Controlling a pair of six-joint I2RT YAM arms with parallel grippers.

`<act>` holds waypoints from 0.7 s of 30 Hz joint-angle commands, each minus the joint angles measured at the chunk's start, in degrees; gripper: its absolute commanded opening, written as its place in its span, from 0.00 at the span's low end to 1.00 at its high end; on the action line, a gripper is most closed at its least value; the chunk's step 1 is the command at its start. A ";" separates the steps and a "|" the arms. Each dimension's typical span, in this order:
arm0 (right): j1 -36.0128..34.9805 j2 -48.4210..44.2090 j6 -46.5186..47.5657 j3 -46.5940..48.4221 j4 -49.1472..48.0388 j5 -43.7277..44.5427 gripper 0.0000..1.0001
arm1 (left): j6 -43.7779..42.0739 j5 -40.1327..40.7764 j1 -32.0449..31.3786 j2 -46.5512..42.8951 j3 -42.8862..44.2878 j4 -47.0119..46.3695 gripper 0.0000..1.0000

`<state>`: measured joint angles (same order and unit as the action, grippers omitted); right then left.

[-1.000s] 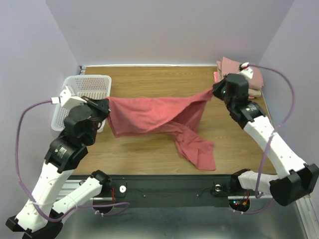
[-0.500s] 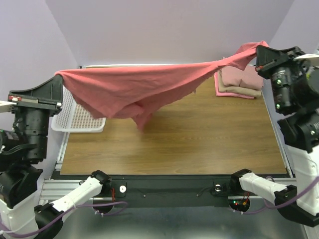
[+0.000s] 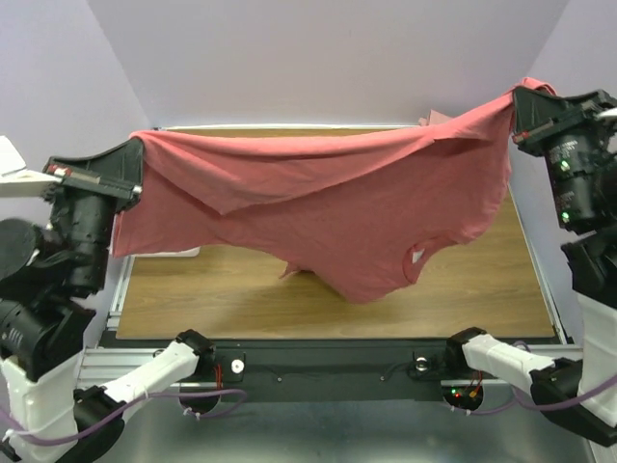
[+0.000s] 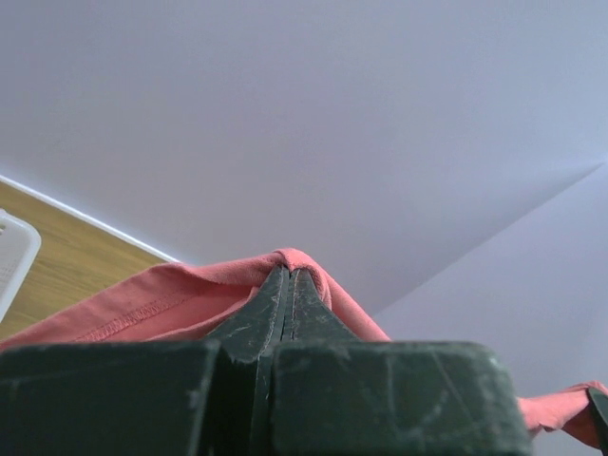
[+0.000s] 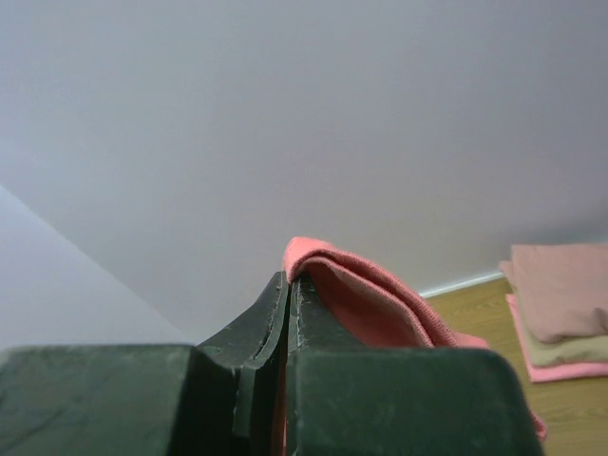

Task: Fold and stack the t-shirts
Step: Flatten the tshirt out

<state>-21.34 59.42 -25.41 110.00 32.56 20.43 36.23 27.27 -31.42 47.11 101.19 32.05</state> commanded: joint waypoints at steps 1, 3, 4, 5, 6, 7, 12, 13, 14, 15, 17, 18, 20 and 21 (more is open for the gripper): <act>0.43 7.61 3.69 1.27 -0.83 4.69 0.00 | -2.91 2.96 0.13 7.45 0.24 -6.21 0.00; 0.43 13.31 5.10 3.02 -1.61 6.29 0.01 | -4.05 5.33 0.30 12.28 0.33 -8.66 0.00; 0.43 13.35 5.80 4.16 -2.05 6.82 0.00 | -4.58 5.60 0.65 14.22 0.68 -9.28 0.00; 0.51 17.71 7.11 7.31 -2.41 7.17 0.00 | -5.54 2.91 3.27 18.93 2.94 -9.81 0.00; 0.51 20.36 8.00 9.60 -3.45 7.26 0.00 | -5.90 -0.60 5.47 21.59 4.44 -9.99 0.00; 0.60 25.26 8.70 11.97 -3.81 7.43 0.00 | -5.91 -5.25 8.97 24.14 7.68 -10.25 0.00; 3.85 41.20 12.92 33.93 -4.96 5.95 0.00 | -3.71 -33.66 24.19 43.30 23.84 -10.35 0.00; 5.16 43.39 13.10 40.84 -5.48 5.25 0.01 | -3.71 -35.68 25.87 45.85 28.06 -9.30 0.00; 5.61 45.07 13.71 42.74 -6.09 4.19 0.01 | -3.62 -37.10 26.40 49.70 36.11 -8.25 0.00; 5.87 45.00 14.33 43.19 -7.41 3.31 0.01 | -3.53 -39.46 26.58 50.87 39.06 -7.97 0.00; 6.31 41.07 15.21 38.48 -12.41 2.26 0.00 | -3.01 -44.20 27.46 51.15 41.11 -11.37 0.00; 6.31 41.04 15.47 35.58 -14.08 1.64 0.00 | -2.74 -45.80 27.81 50.63 40.59 -12.18 0.00; 6.31 36.22 15.48 29.68 -16.03 1.29 0.00 | -1.08 -49.22 29.83 48.87 37.17 -13.50 0.00; 6.31 34.81 15.74 27.66 -16.03 1.20 0.00 | -0.55 -50.28 30.71 47.99 35.24 -14.73 0.00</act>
<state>-15.00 105.21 -12.08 140.16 27.81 22.87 33.82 -12.08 -2.85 105.45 134.69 27.05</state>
